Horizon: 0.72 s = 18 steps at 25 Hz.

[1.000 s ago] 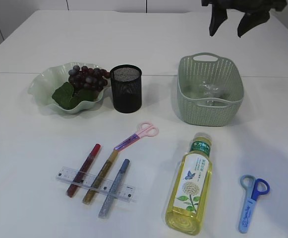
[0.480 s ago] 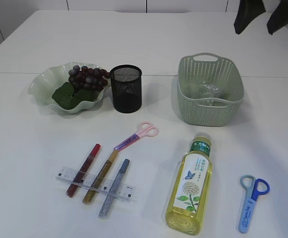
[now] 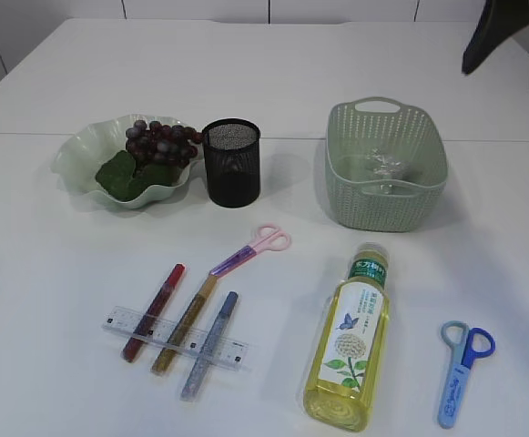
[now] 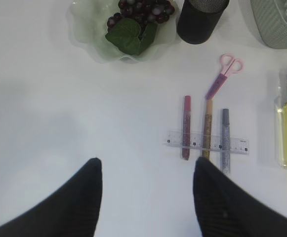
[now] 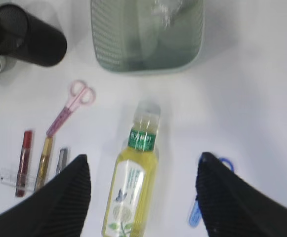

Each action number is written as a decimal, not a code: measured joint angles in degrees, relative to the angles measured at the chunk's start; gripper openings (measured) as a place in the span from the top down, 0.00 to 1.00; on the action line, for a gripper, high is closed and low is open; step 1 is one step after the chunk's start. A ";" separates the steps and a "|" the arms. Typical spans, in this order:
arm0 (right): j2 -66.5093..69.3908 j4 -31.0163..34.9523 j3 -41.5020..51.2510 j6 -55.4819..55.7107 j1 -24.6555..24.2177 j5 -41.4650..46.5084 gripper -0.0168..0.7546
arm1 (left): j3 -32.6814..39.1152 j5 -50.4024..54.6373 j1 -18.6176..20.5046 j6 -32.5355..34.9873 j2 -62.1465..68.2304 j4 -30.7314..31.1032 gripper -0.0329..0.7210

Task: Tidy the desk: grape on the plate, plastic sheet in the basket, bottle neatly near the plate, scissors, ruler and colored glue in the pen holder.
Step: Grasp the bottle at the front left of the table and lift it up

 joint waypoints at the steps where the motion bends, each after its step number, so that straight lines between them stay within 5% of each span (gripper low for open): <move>1: -0.54 1.64 1.94 0.43 0.00 0.00 0.30 | 0.00 0.00 0.00 0.00 0.00 -0.31 0.39; 13: -17.65 2.05 28.81 9.32 0.00 -0.10 0.30 | 0.00 0.00 0.00 0.00 0.00 -0.79 0.39; 18: -21.67 3.12 32.29 9.87 0.00 0.02 0.30 | 0.00 0.00 0.00 0.00 0.00 -0.79 0.39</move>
